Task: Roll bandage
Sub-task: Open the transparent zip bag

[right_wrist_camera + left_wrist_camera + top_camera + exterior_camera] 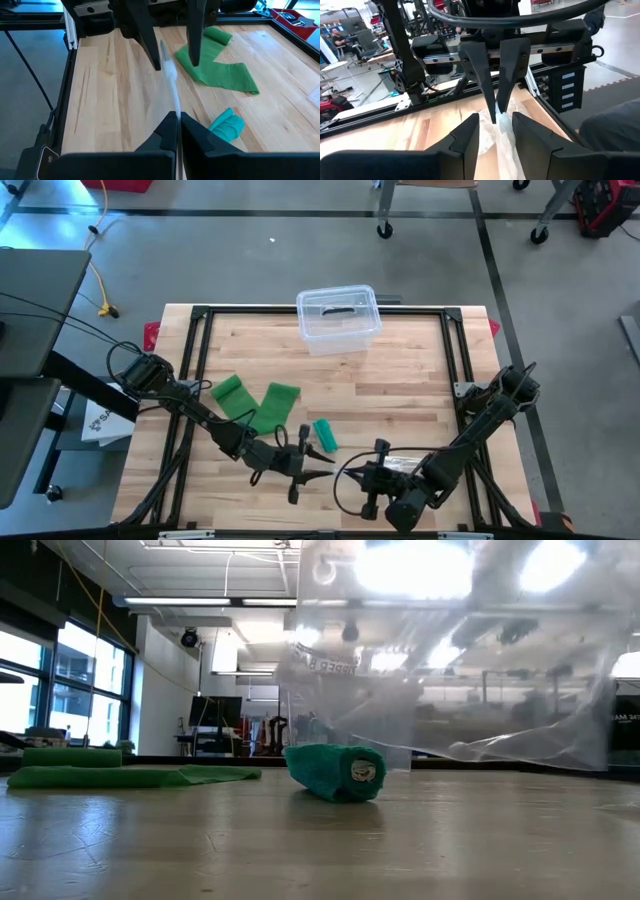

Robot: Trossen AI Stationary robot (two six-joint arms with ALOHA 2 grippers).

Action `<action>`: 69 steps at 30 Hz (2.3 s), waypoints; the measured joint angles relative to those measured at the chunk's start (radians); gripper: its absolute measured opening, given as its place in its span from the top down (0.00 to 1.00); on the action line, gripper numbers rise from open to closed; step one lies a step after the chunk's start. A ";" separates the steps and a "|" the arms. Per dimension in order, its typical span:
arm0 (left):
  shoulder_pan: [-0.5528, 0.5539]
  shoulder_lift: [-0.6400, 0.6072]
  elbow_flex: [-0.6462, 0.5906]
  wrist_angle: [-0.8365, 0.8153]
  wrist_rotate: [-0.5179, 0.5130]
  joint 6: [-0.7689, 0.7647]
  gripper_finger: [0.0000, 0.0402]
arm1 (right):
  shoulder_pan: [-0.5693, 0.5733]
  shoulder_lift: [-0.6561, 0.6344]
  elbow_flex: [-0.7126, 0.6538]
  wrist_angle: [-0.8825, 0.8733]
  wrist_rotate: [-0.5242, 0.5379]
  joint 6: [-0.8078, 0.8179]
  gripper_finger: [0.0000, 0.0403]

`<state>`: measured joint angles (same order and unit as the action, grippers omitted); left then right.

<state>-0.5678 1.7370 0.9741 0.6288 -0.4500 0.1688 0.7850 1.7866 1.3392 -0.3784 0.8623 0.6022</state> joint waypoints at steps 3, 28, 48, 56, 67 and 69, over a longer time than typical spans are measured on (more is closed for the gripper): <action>-0.004 -0.002 0.000 -0.060 -0.025 0.009 0.72 | 0.000 0.000 0.000 -0.001 0.000 0.000 1.00; -0.024 0.034 0.000 0.056 -0.030 0.027 0.99 | 0.001 0.000 0.000 -0.007 -0.001 0.000 1.00; -0.024 0.030 0.000 -0.026 -0.107 0.020 0.68 | 0.003 0.001 0.000 0.000 0.002 0.003 1.00; -0.036 0.027 0.000 -0.053 -0.034 -0.039 0.69 | 0.003 0.001 0.000 -0.001 0.003 0.003 1.00; -0.006 0.026 0.000 0.027 0.009 -0.055 0.81 | 0.001 0.001 0.000 -0.004 0.003 0.003 1.00; 0.000 0.026 0.000 0.028 0.028 -0.060 0.85 | 0.001 0.001 0.000 -0.005 0.003 0.001 1.00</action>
<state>-0.5678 1.7630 0.9741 0.6569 -0.4222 0.1087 0.7856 1.7874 1.3392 -0.3830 0.8650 0.6029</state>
